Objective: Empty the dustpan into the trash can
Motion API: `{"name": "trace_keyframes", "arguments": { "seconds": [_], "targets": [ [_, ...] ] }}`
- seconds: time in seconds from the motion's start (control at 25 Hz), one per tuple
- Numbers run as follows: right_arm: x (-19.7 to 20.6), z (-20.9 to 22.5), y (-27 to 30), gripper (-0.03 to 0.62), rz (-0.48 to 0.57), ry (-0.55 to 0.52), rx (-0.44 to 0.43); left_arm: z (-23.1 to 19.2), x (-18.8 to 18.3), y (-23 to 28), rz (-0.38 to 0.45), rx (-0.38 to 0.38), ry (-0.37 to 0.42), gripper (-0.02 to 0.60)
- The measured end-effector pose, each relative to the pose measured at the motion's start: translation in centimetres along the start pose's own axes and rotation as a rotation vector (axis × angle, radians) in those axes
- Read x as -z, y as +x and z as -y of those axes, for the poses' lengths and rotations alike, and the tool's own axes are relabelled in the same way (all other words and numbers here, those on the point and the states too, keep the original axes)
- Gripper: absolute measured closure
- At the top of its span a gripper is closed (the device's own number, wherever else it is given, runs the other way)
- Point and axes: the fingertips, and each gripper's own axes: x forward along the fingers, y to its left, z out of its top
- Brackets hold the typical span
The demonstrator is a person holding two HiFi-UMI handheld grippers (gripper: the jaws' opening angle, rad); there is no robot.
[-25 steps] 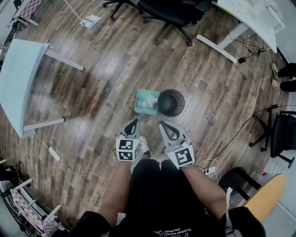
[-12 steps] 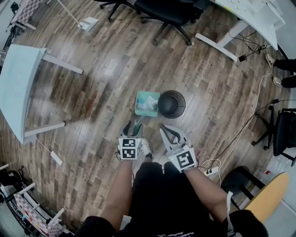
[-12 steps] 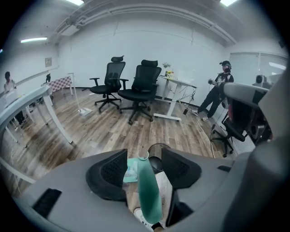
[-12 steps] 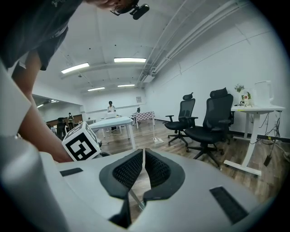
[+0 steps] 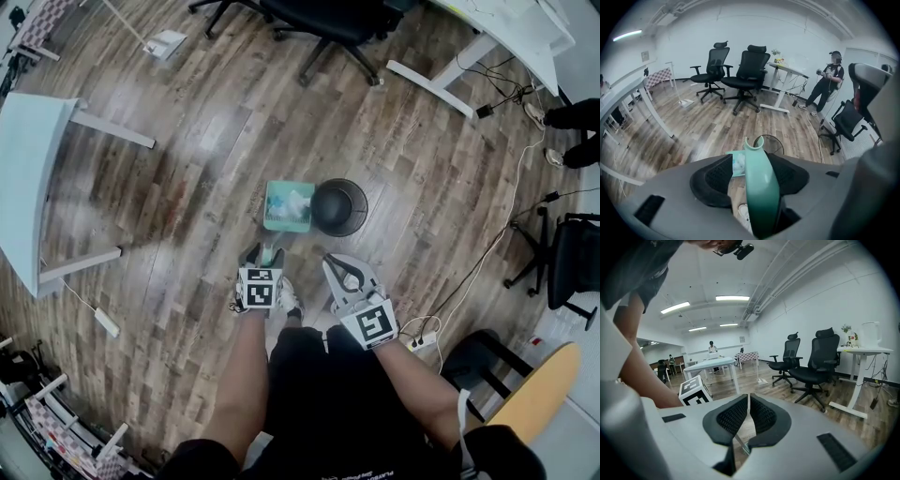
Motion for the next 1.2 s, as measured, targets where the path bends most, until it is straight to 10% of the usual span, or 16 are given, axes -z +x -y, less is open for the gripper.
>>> {"name": "trace_keyframes", "arguments": {
  "seconds": [0.48, 1.2],
  "targets": [
    [2.1, 0.5, -0.8, 0.568, -0.073, 0.04, -0.004, -0.2, 0.4, 2.2, -0.07, -0.038, -0.062, 0.423],
    [3.0, 0.0, -1.7, 0.568, -0.118, 0.054, -0.005, -0.2, 1.9, 1.4, -0.087, -0.157, 0.047, 0.485]
  ]
}}
